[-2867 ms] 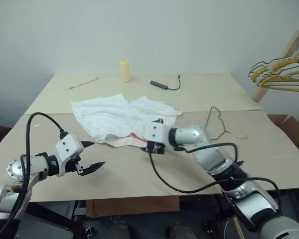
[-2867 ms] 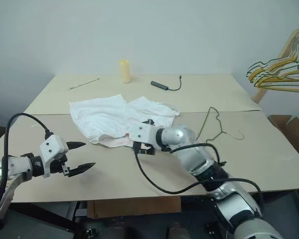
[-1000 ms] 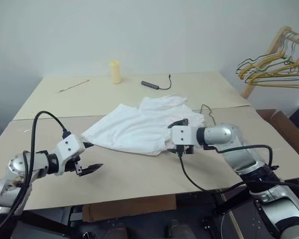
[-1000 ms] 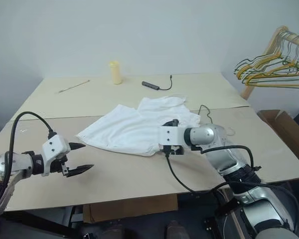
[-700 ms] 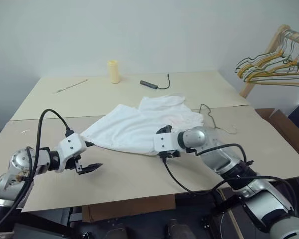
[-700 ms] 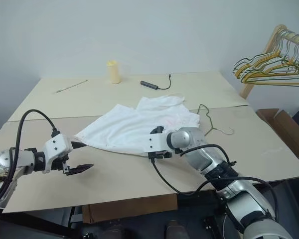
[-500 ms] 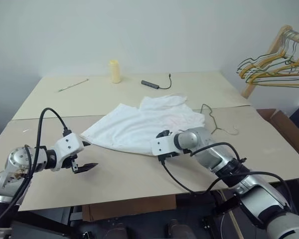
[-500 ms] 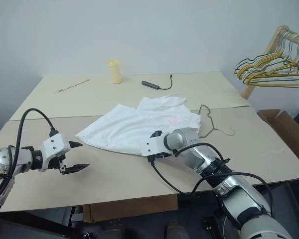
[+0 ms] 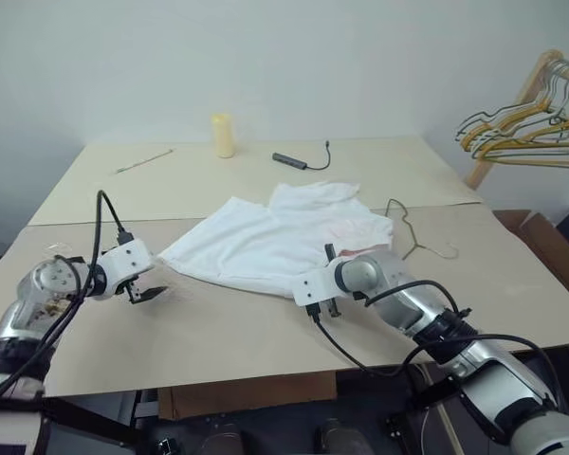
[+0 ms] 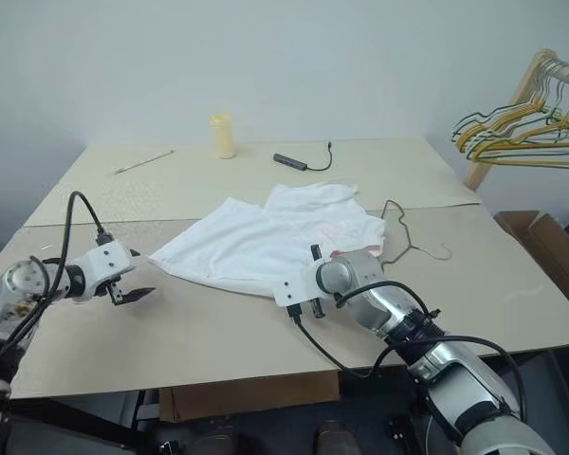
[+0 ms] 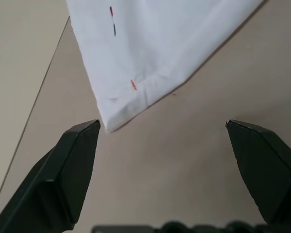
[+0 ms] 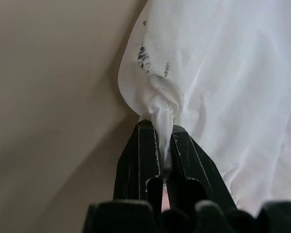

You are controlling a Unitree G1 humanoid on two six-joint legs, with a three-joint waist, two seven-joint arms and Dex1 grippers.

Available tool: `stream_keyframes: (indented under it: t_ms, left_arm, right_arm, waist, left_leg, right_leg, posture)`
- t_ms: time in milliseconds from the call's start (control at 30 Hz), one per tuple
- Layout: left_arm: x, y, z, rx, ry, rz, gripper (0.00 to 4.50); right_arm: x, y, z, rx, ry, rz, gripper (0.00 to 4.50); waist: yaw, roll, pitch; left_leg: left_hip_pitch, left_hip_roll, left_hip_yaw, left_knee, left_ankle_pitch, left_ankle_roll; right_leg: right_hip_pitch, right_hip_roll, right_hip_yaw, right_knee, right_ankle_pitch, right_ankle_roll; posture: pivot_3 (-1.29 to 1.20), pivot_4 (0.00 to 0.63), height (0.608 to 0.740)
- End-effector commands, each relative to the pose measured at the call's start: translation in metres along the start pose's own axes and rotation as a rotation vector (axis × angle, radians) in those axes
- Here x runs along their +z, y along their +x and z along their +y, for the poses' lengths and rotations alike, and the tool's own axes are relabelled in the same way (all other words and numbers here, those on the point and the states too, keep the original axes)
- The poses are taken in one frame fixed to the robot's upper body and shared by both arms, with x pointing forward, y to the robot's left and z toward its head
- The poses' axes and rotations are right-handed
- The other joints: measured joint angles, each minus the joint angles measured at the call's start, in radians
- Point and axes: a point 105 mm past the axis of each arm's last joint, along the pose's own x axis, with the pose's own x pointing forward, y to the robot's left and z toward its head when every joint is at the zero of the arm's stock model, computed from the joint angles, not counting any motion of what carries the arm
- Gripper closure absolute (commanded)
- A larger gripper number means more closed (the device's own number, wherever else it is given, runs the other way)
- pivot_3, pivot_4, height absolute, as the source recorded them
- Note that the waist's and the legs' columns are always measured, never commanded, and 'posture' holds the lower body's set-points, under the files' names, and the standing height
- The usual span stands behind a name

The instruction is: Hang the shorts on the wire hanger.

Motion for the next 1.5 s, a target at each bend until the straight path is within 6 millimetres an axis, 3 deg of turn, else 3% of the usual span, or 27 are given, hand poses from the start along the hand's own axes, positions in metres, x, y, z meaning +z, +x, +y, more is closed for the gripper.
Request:
stream_keyframes:
  t_ms: [33,433,533,900,1033,1233,1367,1500]
  left_arm:
    - [0.005,0.01,0.006,-0.023,0.009,-0.028,0.0]
    - [0.008,0.051,0.011,-0.053,0.04,0.068,0.0]
    - [0.005,0.053,0.009,-0.065,0.035,0.094,0.63]
    - [0.002,0.052,0.013,-0.026,0.085,0.101,4.37]
    - [-0.005,0.049,0.02,0.032,0.156,0.157,4.47]
    - [-0.025,0.025,0.026,0.001,0.321,0.257,4.47]
    - [-0.05,-0.014,0.027,-0.039,0.359,0.336,4.47]
    - [-0.075,-0.056,0.012,-0.11,0.353,0.453,4.47]
  right_arm:
    - [0.003,-0.008,-0.018,-0.106,-0.003,-0.006,4.47]
    - [0.002,-0.014,-0.021,-0.149,0.022,-0.027,4.47]
    - [0.0,-0.016,-0.021,-0.163,0.029,-0.021,4.5]
    - [-0.002,-0.017,-0.02,-0.19,0.06,-0.023,4.5]
    - [-0.005,-0.014,-0.024,-0.228,0.086,-0.001,4.5]
    - [-0.007,-0.004,-0.05,-0.377,0.095,0.048,4.5]
    - [0.009,0.001,-0.074,-0.501,0.05,0.0,4.5]
    - [0.031,0.007,-0.08,-0.548,-0.043,-0.1,4.5]
  waist:
    - [0.001,0.0,0.0]
    - [0.002,-0.001,-0.001]
    - [0.001,-0.001,-0.001]
    - [-0.026,-0.002,-0.001]
    - [-0.03,-0.002,-0.001]
    - [-0.059,-0.002,-0.002]
    - [-0.085,-0.002,-0.001]
    - [-0.098,-0.003,-0.002]
  left_leg:
    - [0.0,0.0,0.0,0.0,0.0,0.0]
    - [0.001,-0.001,0.0,0.0,0.0,-0.001]
    - [0.001,-0.001,-0.001,0.001,0.0,-0.001]
    - [0.0,-0.001,-0.001,0.001,0.0,-0.001]
    - [0.0,-0.001,-0.001,0.001,0.0,-0.001]
    - [0.0,0.0,-0.001,0.001,0.0,-0.001]
    - [-0.003,0.0,-0.001,0.001,0.0,-0.001]
    - [-0.009,0.0,-0.001,0.001,0.0,-0.001]
  right_leg:
    - [0.0,0.0,0.0,0.0,0.0,0.0]
    - [0.001,0.0,0.0,0.0,0.0,0.0]
    - [0.001,0.0,0.0,0.0,0.0,0.001]
    - [0.001,0.0,0.0,0.001,0.0,0.001]
    - [0.001,0.0,0.0,0.001,0.0,0.001]
    - [0.0,0.0,0.0,0.001,0.0,0.0]
    - [-0.004,0.0,0.001,0.003,0.001,0.0]
    - [-0.011,-0.001,0.001,0.005,0.001,0.0]
  posture:
    - [0.0,0.0,0.74]
    - [-0.03,0.0,0.74]
    - [-0.05,0.0,0.74]
    - [-0.04,0.0,0.74]
    - [-0.04,0.0,0.74]
    - [-0.05,0.0,0.74]
    - [-0.03,0.0,0.74]
    - [0.01,0.0,0.74]
